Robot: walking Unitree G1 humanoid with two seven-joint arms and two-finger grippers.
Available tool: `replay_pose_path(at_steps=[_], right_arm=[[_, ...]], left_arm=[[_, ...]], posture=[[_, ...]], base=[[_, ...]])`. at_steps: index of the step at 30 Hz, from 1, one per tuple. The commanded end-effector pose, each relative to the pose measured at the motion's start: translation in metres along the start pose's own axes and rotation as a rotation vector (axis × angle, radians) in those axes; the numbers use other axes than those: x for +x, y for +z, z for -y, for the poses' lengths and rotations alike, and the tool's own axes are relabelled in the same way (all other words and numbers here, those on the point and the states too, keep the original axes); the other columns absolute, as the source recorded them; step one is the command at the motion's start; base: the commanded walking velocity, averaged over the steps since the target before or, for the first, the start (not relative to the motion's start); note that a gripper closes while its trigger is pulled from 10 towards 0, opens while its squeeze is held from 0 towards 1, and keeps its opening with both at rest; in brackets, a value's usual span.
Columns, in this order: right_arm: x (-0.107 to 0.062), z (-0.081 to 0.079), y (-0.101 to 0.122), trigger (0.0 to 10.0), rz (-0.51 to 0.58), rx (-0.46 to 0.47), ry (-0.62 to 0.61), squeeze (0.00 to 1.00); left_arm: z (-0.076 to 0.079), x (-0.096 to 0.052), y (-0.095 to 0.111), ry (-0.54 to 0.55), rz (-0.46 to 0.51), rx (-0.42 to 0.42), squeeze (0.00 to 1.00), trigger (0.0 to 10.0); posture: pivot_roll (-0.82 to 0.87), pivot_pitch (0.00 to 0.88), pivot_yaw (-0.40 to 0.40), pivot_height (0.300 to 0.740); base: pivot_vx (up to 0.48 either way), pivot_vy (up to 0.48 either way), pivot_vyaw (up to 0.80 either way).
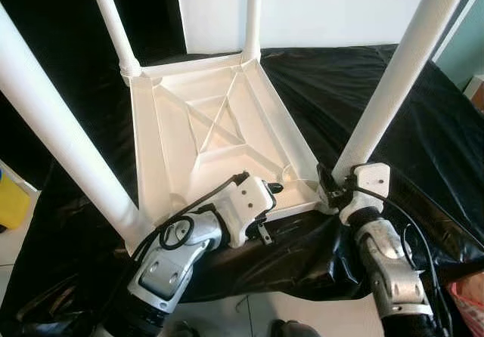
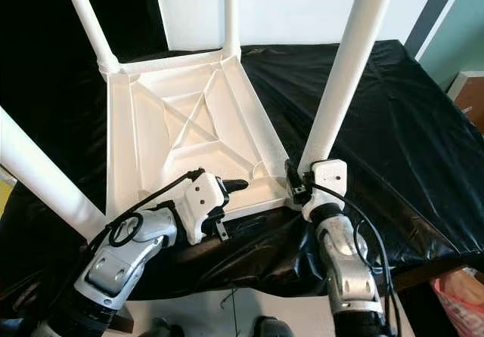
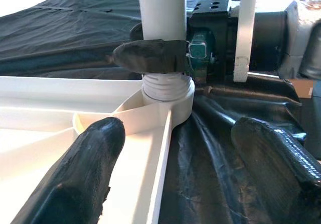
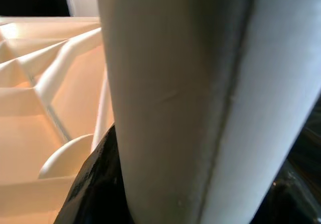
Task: Building children table
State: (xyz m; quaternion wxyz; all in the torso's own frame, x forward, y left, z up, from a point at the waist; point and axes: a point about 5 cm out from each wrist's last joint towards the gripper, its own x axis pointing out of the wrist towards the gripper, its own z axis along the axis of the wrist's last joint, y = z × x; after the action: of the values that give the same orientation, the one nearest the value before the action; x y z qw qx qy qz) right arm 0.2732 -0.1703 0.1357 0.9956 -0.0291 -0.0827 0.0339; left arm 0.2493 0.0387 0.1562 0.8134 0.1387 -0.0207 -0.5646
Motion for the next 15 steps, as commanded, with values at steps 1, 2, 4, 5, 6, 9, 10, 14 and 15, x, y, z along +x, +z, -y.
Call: replay_pose_path(at_steps=[1,2,4,5,6,9,10,14,15], right_arm=[[-0.006,0.000,-0.013,10.0,-0.071,-0.005,-0.021,0.00],[-0.007,-0.003,-0.012,10.0,-0.070,0.000,-0.042,0.00],[-0.008,-0.005,-0.012,10.0,-0.069,0.001,-0.075,0.00],[-0.008,-0.005,-0.012,10.0,-0.069,0.001,-0.075,0.00],[-0.008,-0.007,-0.012,10.0,-0.075,0.005,-0.107,0.00],[-0.009,-0.011,-0.012,10.0,-0.087,0.025,-0.180,0.00],[-0.009,-0.014,-0.012,10.0,-0.090,0.035,-0.197,0.00],[-0.008,-0.020,-0.010,10.0,-0.089,0.042,-0.206,0.00],[-0.008,-0.021,-0.009,10.0,-0.083,0.043,-0.201,0.00]], left_arm=[[0.003,0.000,0.000,-0.004,0.000,-0.001,0.00,10.0],[0.002,-0.001,0.000,-0.004,-0.001,0.000,0.00,10.0],[0.002,-0.001,0.000,-0.005,-0.002,0.001,0.00,10.0],[0.002,-0.001,0.000,-0.005,-0.002,0.001,0.00,10.0],[0.002,0.000,0.000,-0.005,-0.002,0.001,0.00,10.0],[0.002,0.000,0.000,-0.004,-0.001,0.002,0.00,10.0],[0.002,0.000,0.000,-0.002,-0.001,0.002,0.00,10.0],[0.002,0.000,0.000,0.000,0.000,0.001,0.00,10.0],[0.002,0.000,0.000,-0.001,0.000,0.001,0.00,10.0]], posture=[[-0.11,0.108,0.023,0.740],[-0.11,0.108,0.023,0.740],[-0.11,0.108,0.022,0.740],[-0.11,0.108,0.022,0.740],[-0.11,0.107,0.022,0.740],[-0.11,0.107,0.017,0.740],[-0.10,0.107,0.017,0.740],[-0.10,0.108,0.019,0.740],[-0.10,0.109,0.020,0.740]], base=[[0.000,0.000,0.00],[0.000,0.000,0.00],[0.000,0.000,0.00],[0.000,0.000,0.00],[0.000,0.000,0.00],[0.000,0.000,0.00],[0.000,0.000,0.00],[0.000,0.000,0.00],[0.000,0.000,0.00]])
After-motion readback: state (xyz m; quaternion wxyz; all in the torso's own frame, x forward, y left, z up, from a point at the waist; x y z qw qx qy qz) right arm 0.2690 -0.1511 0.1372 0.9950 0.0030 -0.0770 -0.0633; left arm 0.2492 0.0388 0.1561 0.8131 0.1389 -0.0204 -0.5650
